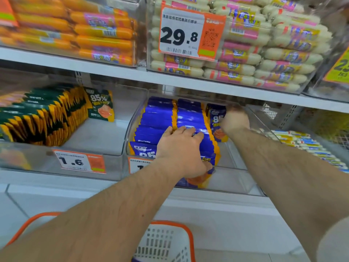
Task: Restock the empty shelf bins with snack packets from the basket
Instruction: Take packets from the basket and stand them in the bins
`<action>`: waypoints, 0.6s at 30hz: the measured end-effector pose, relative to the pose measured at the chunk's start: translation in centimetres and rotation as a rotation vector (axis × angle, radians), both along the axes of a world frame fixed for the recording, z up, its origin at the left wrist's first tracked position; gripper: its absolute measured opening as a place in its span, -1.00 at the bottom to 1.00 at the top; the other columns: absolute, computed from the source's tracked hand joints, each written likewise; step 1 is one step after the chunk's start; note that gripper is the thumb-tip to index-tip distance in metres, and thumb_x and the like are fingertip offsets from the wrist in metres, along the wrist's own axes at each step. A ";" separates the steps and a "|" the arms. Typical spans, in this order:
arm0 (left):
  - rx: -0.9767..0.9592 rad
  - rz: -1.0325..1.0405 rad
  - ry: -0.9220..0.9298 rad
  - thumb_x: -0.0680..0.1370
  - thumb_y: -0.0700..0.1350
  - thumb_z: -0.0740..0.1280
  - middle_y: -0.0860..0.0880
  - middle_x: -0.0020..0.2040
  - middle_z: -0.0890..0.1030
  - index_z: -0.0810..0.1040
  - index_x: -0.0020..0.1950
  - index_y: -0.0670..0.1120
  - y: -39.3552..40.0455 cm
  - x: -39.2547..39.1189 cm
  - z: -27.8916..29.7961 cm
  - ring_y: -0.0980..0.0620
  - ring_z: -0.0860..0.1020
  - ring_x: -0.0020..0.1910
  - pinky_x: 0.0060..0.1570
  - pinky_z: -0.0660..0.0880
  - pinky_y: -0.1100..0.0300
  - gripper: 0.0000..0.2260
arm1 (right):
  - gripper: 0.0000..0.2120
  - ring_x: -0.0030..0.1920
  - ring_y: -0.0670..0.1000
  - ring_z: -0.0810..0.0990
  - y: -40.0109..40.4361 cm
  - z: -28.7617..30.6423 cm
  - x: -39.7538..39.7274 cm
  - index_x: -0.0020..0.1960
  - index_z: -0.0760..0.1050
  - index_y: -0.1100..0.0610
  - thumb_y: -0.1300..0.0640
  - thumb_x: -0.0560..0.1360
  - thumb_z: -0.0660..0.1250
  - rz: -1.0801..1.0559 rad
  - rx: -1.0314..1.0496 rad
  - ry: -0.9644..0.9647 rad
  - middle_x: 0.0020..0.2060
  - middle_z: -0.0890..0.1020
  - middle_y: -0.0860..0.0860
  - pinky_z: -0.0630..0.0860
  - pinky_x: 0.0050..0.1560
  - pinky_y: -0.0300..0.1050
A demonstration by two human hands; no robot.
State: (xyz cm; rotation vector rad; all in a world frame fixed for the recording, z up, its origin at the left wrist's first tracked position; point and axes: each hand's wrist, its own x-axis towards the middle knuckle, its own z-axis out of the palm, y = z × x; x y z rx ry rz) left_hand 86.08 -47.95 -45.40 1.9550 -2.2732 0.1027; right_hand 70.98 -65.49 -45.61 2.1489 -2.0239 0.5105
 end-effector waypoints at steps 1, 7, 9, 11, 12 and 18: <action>0.011 -0.002 0.000 0.47 0.41 0.18 0.03 0.60 0.07 0.03 0.59 0.08 0.0 0.0 0.1 -0.02 0.02 0.57 0.53 -0.05 -0.10 -0.20 | -0.83 0.05 0.23 0.62 0.6 0.2 0.0 0.11 0.55 0.22 0.18 0.55 0.33 0.002 -0.008 -0.033 0.03 0.64 0.20 0.55 -0.01 0.00; 0.036 -0.054 0.028 0.46 0.39 0.23 0.00 0.59 0.12 0.07 0.59 0.04 0.4 0.4 0.7 -0.04 0.06 0.56 0.53 -0.03 -0.09 -0.18 | -0.87 0.02 0.24 0.61 6.7 1.8 0.7 -0.01 0.60 0.18 0.18 0.52 0.30 0.075 -0.114 -0.305 -0.05 0.67 0.19 0.52 -0.01 -0.03; -0.003 -0.078 0.131 0.44 0.32 0.29 -0.01 0.55 0.22 0.14 0.56 0.02 1.1 0.5 1.1 -0.01 0.15 0.53 0.52 -0.02 -0.09 -0.21 | -0.88 -0.04 0.21 0.61 9.2 2.3 1.4 -0.13 0.59 0.11 0.16 0.50 0.28 0.094 -0.143 -0.404 -0.13 0.68 0.13 0.50 -0.06 -0.06; -0.075 -0.070 0.250 0.44 0.24 0.34 0.01 0.49 0.34 0.23 0.52 0.00 2.3 0.8 1.7 0.01 0.26 0.47 0.51 -0.02 -0.07 -0.28 | -0.88 -0.10 0.16 0.60 11.7 2.8 2.2 -0.20 0.56 0.07 0.14 0.49 0.29 0.124 -0.151 -0.459 -0.20 0.67 0.08 0.49 -0.10 -0.09; -0.117 -0.055 0.286 0.45 0.21 0.34 0.02 0.45 0.39 0.27 0.50 0.00 3.0 1.0 2.1 0.00 0.31 0.44 0.50 0.02 -0.06 -0.32 | -0.87 -0.12 0.12 0.59 13.0 3.1 2.6 -0.22 0.54 0.05 0.13 0.50 0.30 0.137 -0.158 -0.476 -0.22 0.66 0.04 0.46 -0.13 -0.12; -0.307 0.005 0.363 0.39 0.17 0.31 0.06 0.01 0.57 0.55 0.12 0.06 8.0 4.3 1.2 -0.04 0.51 0.09 0.06 0.45 0.04 -0.64 | -0.87 -0.26 -0.02 0.49 20.7 2.6 7.2 -0.25 0.52 0.04 0.18 0.46 0.34 0.329 -0.309 -0.580 -0.33 0.55 -0.11 0.37 -0.14 -0.13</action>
